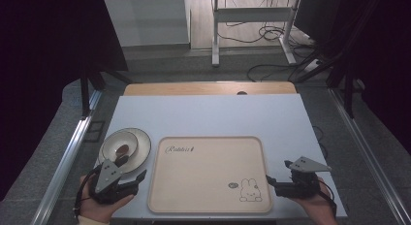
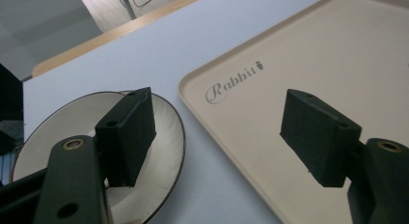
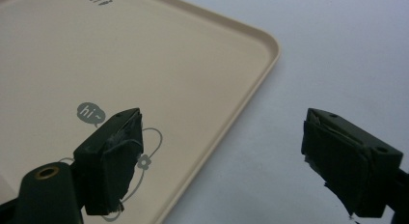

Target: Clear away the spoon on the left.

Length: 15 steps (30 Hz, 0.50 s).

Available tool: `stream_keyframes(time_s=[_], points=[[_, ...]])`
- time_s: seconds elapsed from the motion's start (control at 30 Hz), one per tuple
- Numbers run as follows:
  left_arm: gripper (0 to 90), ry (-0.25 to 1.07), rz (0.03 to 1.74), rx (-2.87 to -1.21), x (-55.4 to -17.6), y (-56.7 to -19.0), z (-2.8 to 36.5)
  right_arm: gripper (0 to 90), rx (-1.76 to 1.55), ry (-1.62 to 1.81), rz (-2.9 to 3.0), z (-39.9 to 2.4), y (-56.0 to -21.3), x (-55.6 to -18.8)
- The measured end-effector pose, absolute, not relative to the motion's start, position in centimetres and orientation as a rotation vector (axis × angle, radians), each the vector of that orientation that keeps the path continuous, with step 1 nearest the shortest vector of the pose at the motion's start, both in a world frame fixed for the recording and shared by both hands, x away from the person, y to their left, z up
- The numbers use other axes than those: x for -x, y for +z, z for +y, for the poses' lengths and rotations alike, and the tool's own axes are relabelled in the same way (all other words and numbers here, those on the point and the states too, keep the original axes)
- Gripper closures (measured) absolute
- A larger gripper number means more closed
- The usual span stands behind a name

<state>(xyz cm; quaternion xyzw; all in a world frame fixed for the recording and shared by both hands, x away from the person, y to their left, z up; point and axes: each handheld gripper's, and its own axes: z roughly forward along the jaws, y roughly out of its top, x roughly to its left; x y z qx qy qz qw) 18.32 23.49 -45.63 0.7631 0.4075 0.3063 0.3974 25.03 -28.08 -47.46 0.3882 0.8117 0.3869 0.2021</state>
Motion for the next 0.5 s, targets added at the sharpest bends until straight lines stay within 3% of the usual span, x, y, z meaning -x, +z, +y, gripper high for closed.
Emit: stream_keyframes(time_s=[0.5], points=[[27.8, 0.809, 1.079, -1.91, -17.7, -45.6, 25.0, 14.9, -1.088, 1.073, 2.267, -28.1, -47.5, -25.1]])
